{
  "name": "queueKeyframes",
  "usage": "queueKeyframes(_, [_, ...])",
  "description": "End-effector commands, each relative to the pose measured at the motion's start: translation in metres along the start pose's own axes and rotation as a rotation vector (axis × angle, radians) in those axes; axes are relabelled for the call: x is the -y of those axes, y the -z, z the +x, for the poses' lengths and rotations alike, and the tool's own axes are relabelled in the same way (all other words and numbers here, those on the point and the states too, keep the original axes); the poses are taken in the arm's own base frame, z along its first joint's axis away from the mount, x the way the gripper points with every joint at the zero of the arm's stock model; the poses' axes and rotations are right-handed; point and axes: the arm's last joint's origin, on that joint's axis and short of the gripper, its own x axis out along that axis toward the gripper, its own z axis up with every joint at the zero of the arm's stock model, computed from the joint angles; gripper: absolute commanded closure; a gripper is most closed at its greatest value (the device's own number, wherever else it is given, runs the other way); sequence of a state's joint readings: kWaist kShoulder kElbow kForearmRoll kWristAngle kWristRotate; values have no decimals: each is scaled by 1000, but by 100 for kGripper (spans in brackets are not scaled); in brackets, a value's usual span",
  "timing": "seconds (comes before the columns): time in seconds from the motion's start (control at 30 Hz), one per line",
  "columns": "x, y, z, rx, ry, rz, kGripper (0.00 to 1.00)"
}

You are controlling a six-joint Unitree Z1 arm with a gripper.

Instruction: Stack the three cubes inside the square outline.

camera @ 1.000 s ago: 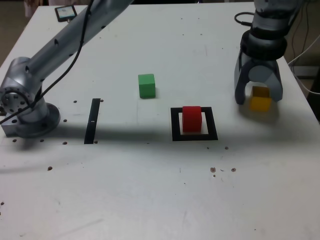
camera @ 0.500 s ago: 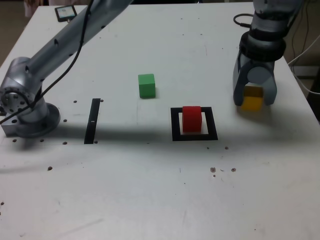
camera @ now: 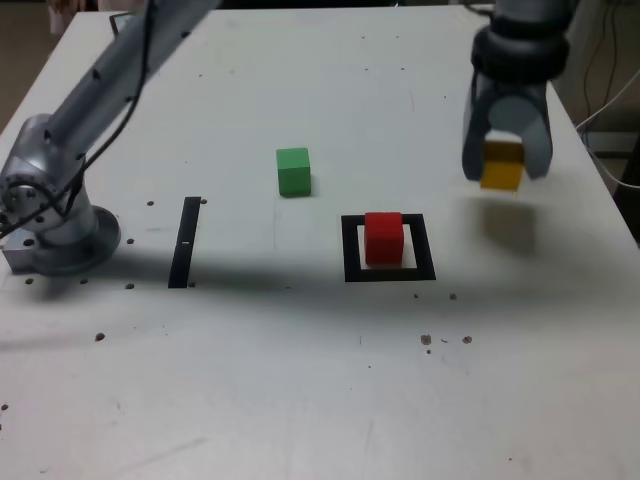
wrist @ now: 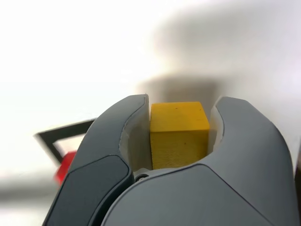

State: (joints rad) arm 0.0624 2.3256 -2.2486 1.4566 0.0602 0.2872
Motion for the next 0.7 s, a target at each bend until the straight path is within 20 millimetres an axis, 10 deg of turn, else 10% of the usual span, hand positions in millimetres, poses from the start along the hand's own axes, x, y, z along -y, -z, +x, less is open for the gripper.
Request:
queueKeyframes(0.0, [6, 12, -23, 26, -15, 13, 83])
queueKeyframes(0.67, [77, 100, -43, -10, 10, -138, 83])
